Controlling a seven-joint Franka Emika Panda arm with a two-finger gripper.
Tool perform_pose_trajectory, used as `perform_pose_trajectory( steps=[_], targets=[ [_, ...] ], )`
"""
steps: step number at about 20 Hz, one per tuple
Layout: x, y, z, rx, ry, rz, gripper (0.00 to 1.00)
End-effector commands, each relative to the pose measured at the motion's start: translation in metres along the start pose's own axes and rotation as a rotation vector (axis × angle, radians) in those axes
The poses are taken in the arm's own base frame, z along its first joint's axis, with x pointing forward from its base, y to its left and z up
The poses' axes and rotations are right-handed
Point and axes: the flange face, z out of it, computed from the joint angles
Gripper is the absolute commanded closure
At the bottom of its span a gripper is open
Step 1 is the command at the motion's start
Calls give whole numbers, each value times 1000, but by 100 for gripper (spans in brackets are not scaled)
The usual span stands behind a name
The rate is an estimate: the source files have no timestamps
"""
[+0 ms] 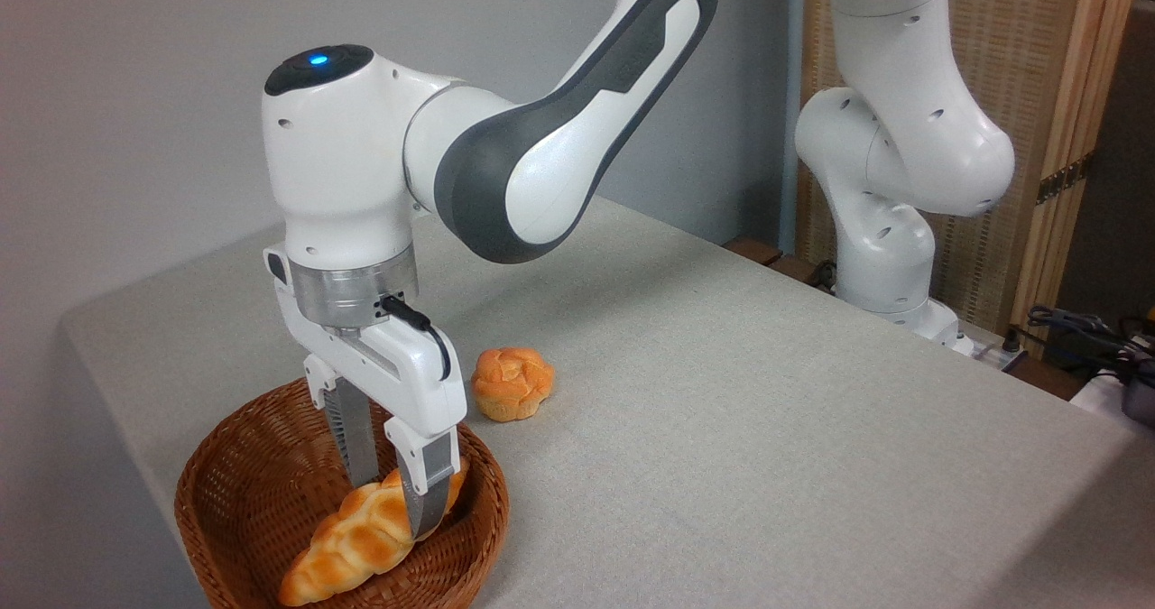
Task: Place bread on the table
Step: 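Close the gripper fingers around the braided bread roll in the basket, then lift the braided roll out of the basket and carry it beside the orange bun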
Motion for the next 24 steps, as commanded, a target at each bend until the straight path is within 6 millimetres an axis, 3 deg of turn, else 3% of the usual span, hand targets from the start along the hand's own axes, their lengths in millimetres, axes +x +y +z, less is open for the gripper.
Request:
perform_pose_trajectory(
  steps=[1, 3, 5, 7, 20, 24],
  targets=[
    [0, 2, 5, 34, 7, 38, 29],
    [-1, 2, 6, 33, 5, 47, 53],
    [-1, 2, 5, 34, 5, 57, 66],
    [-1, 2, 5, 34, 4, 66, 71],
    [-2, 1, 2, 36, 8, 71, 74],
    [4, -3, -42, 71, 76, 47, 64]
  ],
)
